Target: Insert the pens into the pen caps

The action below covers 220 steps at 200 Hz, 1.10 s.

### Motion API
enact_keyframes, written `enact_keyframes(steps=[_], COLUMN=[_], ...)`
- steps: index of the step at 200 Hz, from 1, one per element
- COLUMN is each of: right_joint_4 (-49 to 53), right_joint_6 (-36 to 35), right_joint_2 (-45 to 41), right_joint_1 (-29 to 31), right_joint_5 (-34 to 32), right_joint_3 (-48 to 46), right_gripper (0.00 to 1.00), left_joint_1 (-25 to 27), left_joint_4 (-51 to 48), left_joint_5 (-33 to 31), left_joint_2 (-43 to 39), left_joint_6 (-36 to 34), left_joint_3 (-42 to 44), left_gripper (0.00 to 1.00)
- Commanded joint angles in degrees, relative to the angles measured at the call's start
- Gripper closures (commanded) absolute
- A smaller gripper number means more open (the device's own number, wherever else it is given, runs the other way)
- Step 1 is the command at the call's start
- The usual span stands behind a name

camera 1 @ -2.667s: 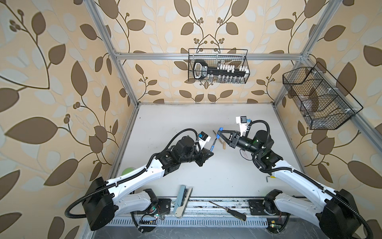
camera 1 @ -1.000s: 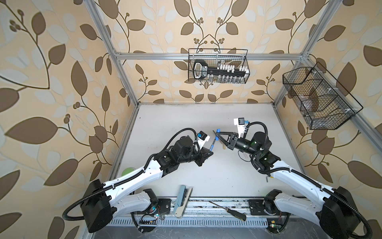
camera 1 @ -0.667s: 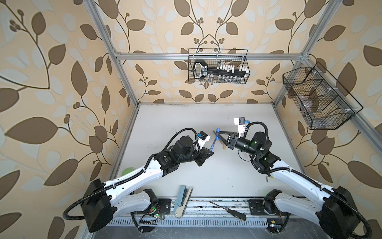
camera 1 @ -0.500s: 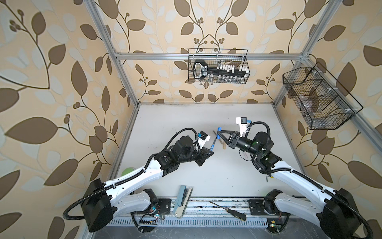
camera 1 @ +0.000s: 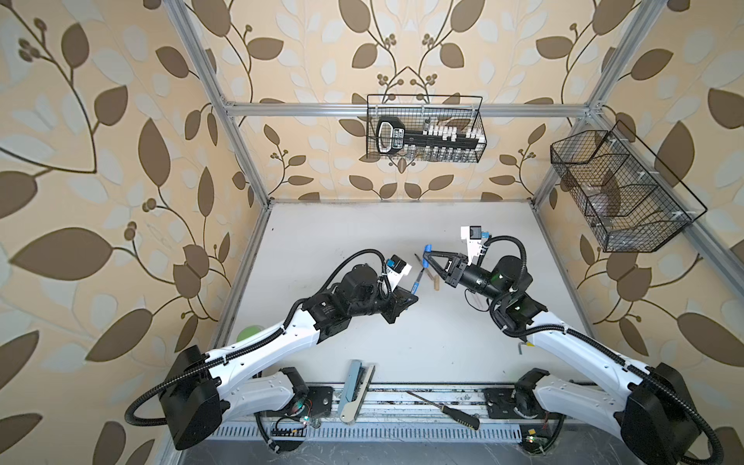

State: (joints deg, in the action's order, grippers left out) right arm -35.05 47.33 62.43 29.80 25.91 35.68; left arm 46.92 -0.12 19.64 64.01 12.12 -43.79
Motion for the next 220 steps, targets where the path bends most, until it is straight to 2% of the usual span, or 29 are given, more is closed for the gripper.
enact_keyframes(steps=[1,220], right_joint_4=[-2.3,-3.6], right_joint_6=[0.7,1.4], right_joint_2=[0.2,-0.5], right_joint_1=[0.3,-0.5], right_joint_5=[-0.6,-1.3], right_joint_3=[-1.1,-1.6], right_gripper=[0.82,0.82], left_joint_1=[0.5,0.5], left_joint_4=[3.0,4.1], left_joint_5=[1.9,2.1], left_joint_2=[-0.8,-2.5], left_joint_6=[-0.5,-0.1], left_joint_3=[-2.4,-1.9], left_gripper=[0.9,0.9])
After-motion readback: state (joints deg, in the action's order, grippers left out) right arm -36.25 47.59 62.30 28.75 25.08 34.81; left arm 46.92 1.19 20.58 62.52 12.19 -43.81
